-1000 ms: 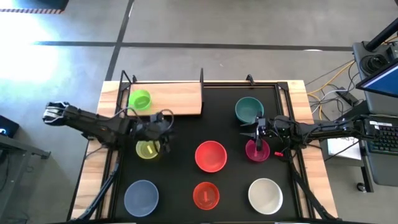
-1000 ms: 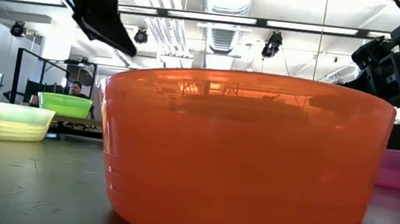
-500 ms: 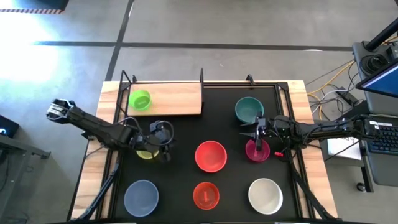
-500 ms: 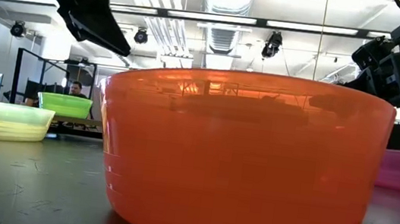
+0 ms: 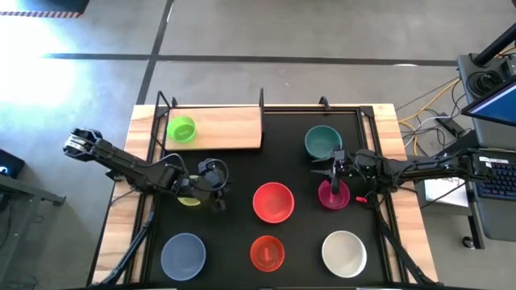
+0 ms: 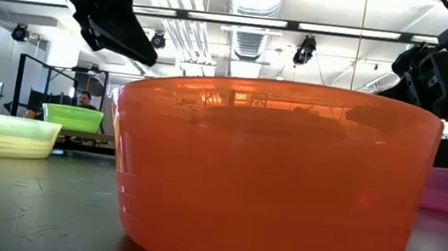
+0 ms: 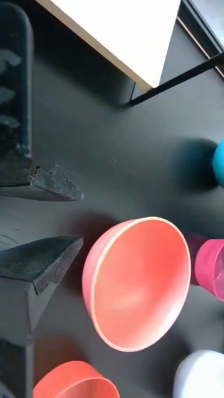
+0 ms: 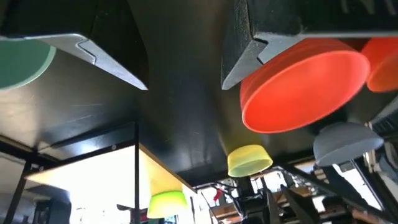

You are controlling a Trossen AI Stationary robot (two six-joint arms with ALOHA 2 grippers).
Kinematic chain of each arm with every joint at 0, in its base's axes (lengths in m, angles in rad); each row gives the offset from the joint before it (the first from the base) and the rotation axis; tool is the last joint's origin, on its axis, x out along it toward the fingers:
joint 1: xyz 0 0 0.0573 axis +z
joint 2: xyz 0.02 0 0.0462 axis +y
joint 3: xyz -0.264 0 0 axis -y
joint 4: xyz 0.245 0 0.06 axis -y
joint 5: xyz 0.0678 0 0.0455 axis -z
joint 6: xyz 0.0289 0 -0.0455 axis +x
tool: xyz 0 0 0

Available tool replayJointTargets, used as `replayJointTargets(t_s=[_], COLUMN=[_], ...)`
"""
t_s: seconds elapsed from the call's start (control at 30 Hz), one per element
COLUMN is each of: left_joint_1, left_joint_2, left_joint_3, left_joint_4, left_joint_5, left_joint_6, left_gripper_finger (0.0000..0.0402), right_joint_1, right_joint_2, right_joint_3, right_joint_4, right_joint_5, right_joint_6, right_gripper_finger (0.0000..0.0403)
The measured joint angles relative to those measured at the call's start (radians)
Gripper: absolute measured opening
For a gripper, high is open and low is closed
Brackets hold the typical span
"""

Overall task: Place and stack bowls onto a shelf
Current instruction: Stack the small pink bowl onto the green bowl on the shelf

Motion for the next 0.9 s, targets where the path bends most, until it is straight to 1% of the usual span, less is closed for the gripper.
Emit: replayJointTargets(t_s=[0.1, 0.2, 0.33, 0.43, 0.5, 0.6, 0.67, 0.73, 0.8, 0.9], left_joint_1=[0.0, 0.0, 0.0, 0.0, 0.0, 0.0, 0.0, 0.0, 0.0, 0.0], left_joint_2=[0.0, -0.002, -0.002, -0.002, -0.002, -0.002, -0.003, -0.003, -0.003, -0.003], left_joint_3=[0.0, 0.0, 0.0, 0.0, 0.0, 0.0, 0.0, 0.0, 0.0, 0.0], left_joint_4=[0.019, 0.028, 0.04, 0.047, 0.05, 0.053, 0.055, 0.054, 0.054, 0.053], left_joint_5=[0.0, -0.001, -0.001, -0.007, -0.008, -0.008, -0.007, -0.007, -0.007, -0.007], left_joint_6=[0.008, 0.017, 0.019, 0.019, 0.019, 0.019, 0.019, 0.018, 0.012, -0.001], left_gripper_finger=[0.0083, 0.0083, 0.0083, 0.0083, 0.0083, 0.0083, 0.0083, 0.0083, 0.0083, 0.0083], right_joint_1=[0.0, 0.0, 0.0, 0.0, 0.0, 0.001, 0.003, 0.003, 0.003, 0.003], right_joint_2=[0.0, 0.0, 0.001, 0.009, 0.018, 0.04, 0.06, 0.08, 0.104, 0.146], right_joint_3=[0.0, 0.001, 0.037, 0.078, 0.115, 0.179, 0.223, 0.27, 0.327, 0.423], right_joint_4=[0.006, 0.064, 0.083, 0.081, 0.08, 0.059, 0.004, -0.087, -0.219, -0.471], right_joint_5=[0.0, 0.001, 0.001, -0.002, -0.029, -0.119, -0.129, -0.103, -0.104, -0.106], right_joint_6=[0.068, 0.204, 0.238, 0.316, 0.353, 0.371, 0.388, 0.42, 0.432, 0.485], right_gripper_finger=[0.0187, 0.0187, 0.0187, 0.0187, 0.0187, 0.0187, 0.0187, 0.0187, 0.0187, 0.0187])
